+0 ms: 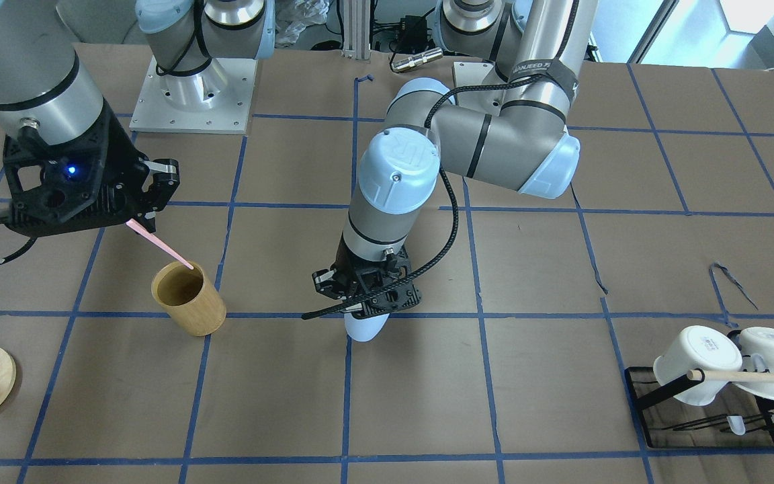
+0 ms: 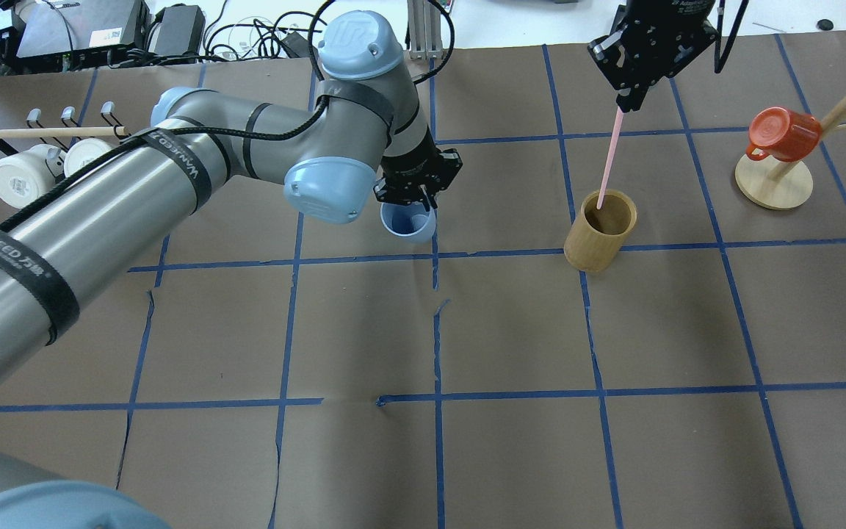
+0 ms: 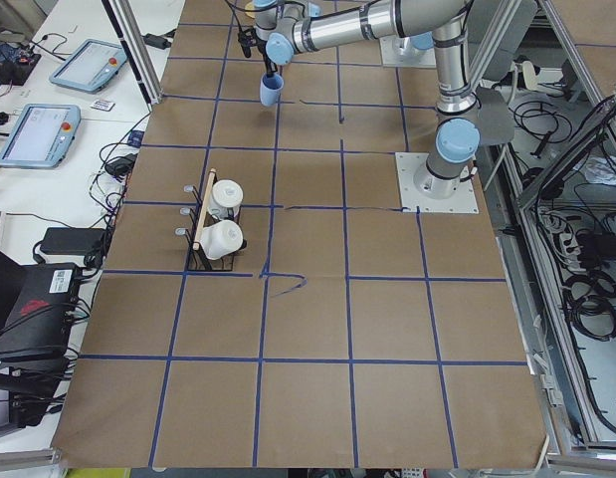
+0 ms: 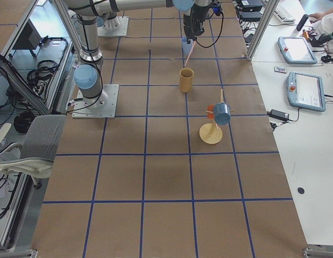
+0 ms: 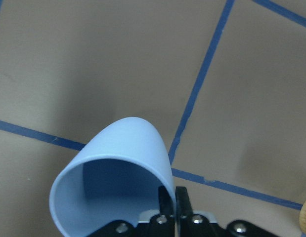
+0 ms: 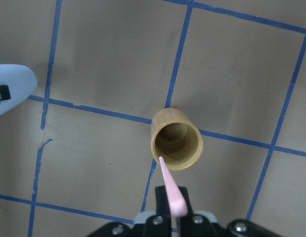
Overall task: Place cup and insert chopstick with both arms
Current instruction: 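Carry blue cup toward bamboo cup with left gripper while right lifts chopstick, then release the blue cup upright and raise the left gripper away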
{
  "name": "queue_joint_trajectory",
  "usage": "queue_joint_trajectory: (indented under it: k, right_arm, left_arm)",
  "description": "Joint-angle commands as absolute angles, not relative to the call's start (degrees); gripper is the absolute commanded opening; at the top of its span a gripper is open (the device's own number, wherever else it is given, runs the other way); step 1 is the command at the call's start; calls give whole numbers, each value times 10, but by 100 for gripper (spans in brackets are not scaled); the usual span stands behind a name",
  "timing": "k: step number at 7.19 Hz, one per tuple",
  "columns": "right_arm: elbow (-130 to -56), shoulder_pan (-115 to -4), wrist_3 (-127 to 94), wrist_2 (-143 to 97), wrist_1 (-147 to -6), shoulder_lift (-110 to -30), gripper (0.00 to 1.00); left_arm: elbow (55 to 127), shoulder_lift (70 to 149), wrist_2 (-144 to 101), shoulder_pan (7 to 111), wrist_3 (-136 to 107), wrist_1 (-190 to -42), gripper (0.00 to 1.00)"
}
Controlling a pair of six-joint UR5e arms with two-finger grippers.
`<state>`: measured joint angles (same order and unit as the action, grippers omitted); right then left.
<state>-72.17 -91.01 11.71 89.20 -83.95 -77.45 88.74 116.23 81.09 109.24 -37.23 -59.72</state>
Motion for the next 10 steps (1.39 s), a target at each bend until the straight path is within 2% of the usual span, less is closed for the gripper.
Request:
queue_joint_trajectory:
  k: [1,2,5,7,10]
  right_arm:
    - [-719,-910,123,874,-859,-780,0]
    - [-719,-908,125,874,-862,-781,0]
    - [-726,-909,123,868,-872,-782,0]
    - [-729,-912,116,855,-892,-778,0]
    - [-752,-947,75,833,-937,-780,0]
  left_arm:
    - [883,1179,812,1107,-375,-596,0]
    - [881,1179,816,1107,-378,-595,99]
    - [870,1149,818,1094,-364,-602,100]
    - [839,1109,831,1067,-318,-668,100]
    - [836,987,833,1013,-91,-825,100]
